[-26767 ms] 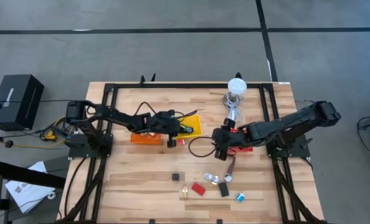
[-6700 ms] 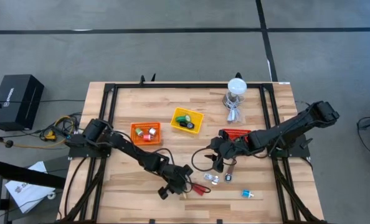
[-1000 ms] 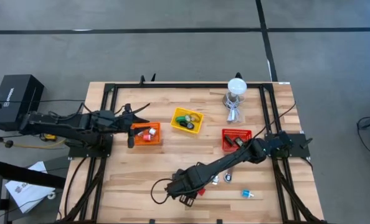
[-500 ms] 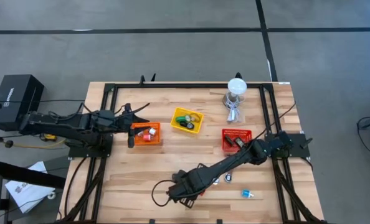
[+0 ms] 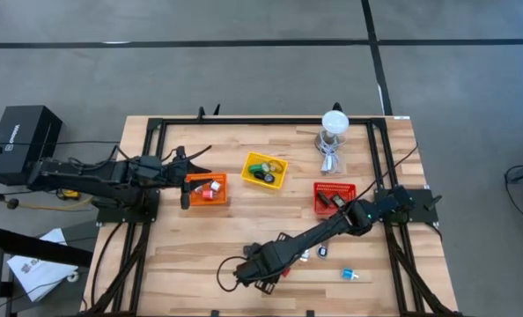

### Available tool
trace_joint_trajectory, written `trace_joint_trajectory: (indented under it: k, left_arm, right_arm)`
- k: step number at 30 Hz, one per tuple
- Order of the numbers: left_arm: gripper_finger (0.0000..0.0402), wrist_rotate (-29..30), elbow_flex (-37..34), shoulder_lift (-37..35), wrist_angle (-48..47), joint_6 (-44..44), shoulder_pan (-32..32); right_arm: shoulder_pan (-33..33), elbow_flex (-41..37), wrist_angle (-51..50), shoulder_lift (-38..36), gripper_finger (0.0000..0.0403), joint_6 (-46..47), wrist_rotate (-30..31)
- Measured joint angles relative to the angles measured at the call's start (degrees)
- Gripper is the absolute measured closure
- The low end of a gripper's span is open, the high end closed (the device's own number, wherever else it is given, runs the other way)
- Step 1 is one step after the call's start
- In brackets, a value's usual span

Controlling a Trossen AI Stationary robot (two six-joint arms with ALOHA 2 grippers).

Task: Pick & Place Office items
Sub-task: Put the red digital clock into the red bin

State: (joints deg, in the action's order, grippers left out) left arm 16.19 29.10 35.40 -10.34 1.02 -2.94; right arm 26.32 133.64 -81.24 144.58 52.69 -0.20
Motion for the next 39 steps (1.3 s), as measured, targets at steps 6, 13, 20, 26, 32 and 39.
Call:
trace_joint_trajectory:
  k: [6, 13, 20, 26, 32, 39]
  left_arm:
    - [0.0292, 0.0, 0.0, 0.0, 0.2, 0.0, 0.0]
    - [0.0292, 0.0, 0.0, 0.0, 0.2, 0.0, 0.0]
    - [0.0292, 0.0, 0.0, 0.0, 0.1, 0.0, 0.0]
    - [0.0292, 0.0, 0.0, 0.0, 0.1, 0.0, 0.0]
    - [0.0292, 0.0, 0.0, 0.0, 0.1, 0.0, 0.0]
    - [0.0292, 0.0, 0.0, 0.0, 0.1, 0.0, 0.0]
  right_arm:
    - [-0.2, 0.0, 0.1, 0.7, 0.0214, -0.2, 0.0]
    - [-0.2, 0.0, 0.1, 0.7, 0.0214, 0.0, -0.2]
    - [-0.2, 0.0, 0.8, 0.7, 0.0214, -0.2, -0.2]
    - [-0.2, 0.0, 1.1, 1.0, 0.0214, -0.1, -0.7]
    - [-0.2, 0.0, 0.2, 1.1, 0.0214, 1.6, -0.3]
    - [-0.1, 0.0, 0.0, 1.1, 0.0214, 2.0, -0.1]
